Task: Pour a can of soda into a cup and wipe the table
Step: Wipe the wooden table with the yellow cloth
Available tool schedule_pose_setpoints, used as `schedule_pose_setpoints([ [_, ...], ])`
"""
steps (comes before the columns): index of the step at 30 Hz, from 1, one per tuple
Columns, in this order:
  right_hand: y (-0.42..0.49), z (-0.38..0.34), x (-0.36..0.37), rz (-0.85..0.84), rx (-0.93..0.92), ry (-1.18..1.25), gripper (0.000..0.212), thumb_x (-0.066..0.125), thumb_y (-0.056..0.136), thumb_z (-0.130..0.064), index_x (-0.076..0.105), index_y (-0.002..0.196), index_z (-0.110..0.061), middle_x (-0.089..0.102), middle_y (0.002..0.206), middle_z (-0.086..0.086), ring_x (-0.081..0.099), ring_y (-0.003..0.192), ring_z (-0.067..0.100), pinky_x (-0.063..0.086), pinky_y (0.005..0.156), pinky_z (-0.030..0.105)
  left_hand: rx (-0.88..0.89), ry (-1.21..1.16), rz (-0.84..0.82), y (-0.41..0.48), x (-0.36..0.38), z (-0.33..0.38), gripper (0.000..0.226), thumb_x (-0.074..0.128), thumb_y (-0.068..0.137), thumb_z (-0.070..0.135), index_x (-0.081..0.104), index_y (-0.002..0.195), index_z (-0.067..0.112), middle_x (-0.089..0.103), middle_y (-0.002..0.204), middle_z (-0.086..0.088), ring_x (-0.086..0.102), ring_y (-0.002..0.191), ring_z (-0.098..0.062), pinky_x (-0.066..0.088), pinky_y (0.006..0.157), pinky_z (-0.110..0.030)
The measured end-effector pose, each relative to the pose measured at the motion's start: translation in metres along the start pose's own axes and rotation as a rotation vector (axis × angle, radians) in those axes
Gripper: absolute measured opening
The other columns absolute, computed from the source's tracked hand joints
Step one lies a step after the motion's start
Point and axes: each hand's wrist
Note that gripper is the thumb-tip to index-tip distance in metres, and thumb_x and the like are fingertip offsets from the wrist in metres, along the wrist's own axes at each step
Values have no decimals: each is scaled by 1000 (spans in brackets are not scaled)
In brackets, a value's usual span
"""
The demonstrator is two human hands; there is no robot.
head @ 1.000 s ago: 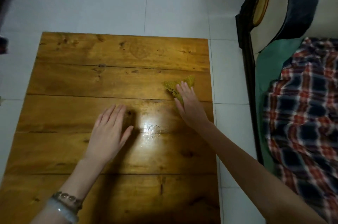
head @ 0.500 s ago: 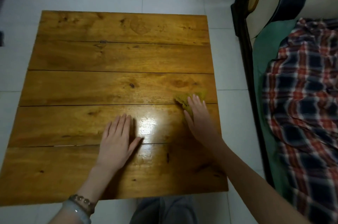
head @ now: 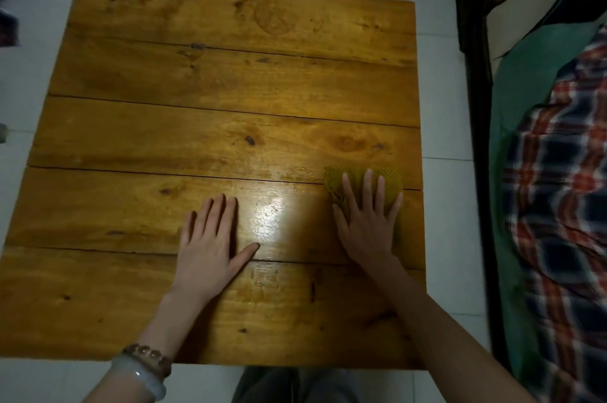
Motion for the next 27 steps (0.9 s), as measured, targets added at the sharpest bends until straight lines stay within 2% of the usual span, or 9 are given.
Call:
schedule_pose_setpoints([
  [4, 42, -21, -3, 30, -2, 20, 58, 17, 96, -54, 31, 146, -28, 32, 151, 15, 30, 137, 40, 19, 104, 69, -24, -9, -32, 3, 5, -4, 92, 24, 81, 76, 15, 150, 15, 18, 155, -11, 15, 143, -28, 11, 114, -50],
  [8, 68, -52, -3, 50, -84, 17, 55, 25, 94, -55, 36, 143, -31, 36, 149, 14, 34, 135, 41, 21, 102, 71, -38, -26, -55, 3, 8, -8, 95, 23, 79, 79, 16, 150, 16, 19, 155, -10, 18, 142, -29, 16, 112, -53],
  [11, 69, -65, -2, 42, -234, 28, 55, 27, 92, -56, 36, 142, -34, 35, 150, 12, 30, 137, 40, 19, 103, 72, -23, -38, -53, 3, 7, -10, 96, 24, 77, 79, 17, 149, 17, 19, 155, -10, 19, 142, -30, 19, 112, -52],
  [13, 61, -71, -1, 34, -358, 17, 56, 27, 91, -57, 33, 143, -35, 31, 152, 10, 25, 139, 39, 16, 103, 72, -14, -51, -53, 3, 8, -13, 97, 24, 75, 80, 13, 150, 19, 14, 157, -8, 14, 143, -28, 15, 113, -50],
  [18, 4, -71, 5, -12, -610, 8, 58, 27, 93, -58, 23, 147, -36, 20, 157, 6, 13, 144, 36, 11, 105, 71, -4, -83, -74, 3, 8, -16, 105, 28, 68, 84, 9, 150, 21, 9, 157, -7, 10, 144, -28, 13, 113, -51],
  [21, -28, -45, 8, -16, -634, 13, 56, 30, 93, -57, 27, 146, -37, 23, 156, 4, 18, 143, 34, 12, 107, 69, -7, -115, -112, 4, 5, -15, 115, 38, 63, 88, 1, 150, 23, -1, 158, -5, 2, 145, -26, 7, 115, -49],
  [23, -36, -23, 6, -19, -627, 3, 55, 33, 93, -56, 29, 145, -38, 27, 154, 3, 21, 142, 32, 13, 107, 67, -17, -129, -139, 5, 3, -14, 118, 49, 63, 82, -5, 149, 24, -7, 157, -3, -6, 144, -24, 2, 116, -47],
  [27, -6, 8, -5, -32, -449, -33, 56, 29, 92, -55, 25, 145, -38, 24, 155, 4, 18, 143, 32, 16, 106, 68, -16, -134, -144, 6, 4, -13, 119, 57, 64, 75, -10, 148, 24, -14, 155, -1, -12, 143, -21, -3, 115, -45],
])
Point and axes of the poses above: each hand's wrist, its own y-axis towards the middle knuckle, its own x-axis out of the palm, z = x × y
